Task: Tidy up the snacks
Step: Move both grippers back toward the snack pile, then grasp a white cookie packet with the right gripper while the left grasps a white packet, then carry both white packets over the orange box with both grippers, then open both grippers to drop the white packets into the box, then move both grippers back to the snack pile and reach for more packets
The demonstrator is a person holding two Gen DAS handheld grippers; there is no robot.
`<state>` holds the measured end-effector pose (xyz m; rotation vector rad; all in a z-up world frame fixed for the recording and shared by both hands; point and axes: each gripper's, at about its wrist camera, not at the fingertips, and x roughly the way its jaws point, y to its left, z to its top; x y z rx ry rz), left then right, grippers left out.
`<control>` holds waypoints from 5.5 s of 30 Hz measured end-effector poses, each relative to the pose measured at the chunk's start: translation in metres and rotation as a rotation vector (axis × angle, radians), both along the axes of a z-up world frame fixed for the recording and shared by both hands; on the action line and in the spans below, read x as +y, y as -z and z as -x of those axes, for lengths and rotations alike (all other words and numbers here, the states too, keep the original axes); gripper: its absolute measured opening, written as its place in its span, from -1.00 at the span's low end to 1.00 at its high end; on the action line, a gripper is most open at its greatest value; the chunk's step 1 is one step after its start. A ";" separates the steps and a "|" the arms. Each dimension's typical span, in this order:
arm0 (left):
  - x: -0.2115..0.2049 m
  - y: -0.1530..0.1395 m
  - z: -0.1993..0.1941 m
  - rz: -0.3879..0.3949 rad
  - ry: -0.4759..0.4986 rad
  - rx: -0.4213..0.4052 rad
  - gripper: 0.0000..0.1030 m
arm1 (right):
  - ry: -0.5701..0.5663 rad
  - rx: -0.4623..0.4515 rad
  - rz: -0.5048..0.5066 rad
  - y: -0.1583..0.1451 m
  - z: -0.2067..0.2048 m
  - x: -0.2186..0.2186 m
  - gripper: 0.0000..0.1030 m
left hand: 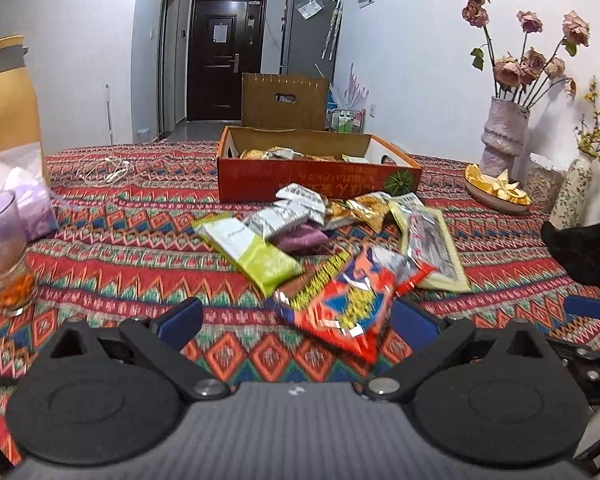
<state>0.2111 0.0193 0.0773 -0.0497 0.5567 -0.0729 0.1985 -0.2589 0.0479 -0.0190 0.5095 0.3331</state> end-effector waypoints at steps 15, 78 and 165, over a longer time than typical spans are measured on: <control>0.016 0.020 -0.153 -0.051 0.080 0.064 0.80 | -0.043 0.077 -0.074 -0.014 -0.103 0.020 0.94; -0.041 -0.008 0.023 0.117 0.109 -0.013 -0.26 | -0.080 0.059 -0.096 -0.010 -0.008 0.012 -0.23; 0.036 -0.079 -0.118 0.068 0.105 -0.141 0.56 | -0.125 -0.100 0.007 -0.103 -0.193 0.037 0.73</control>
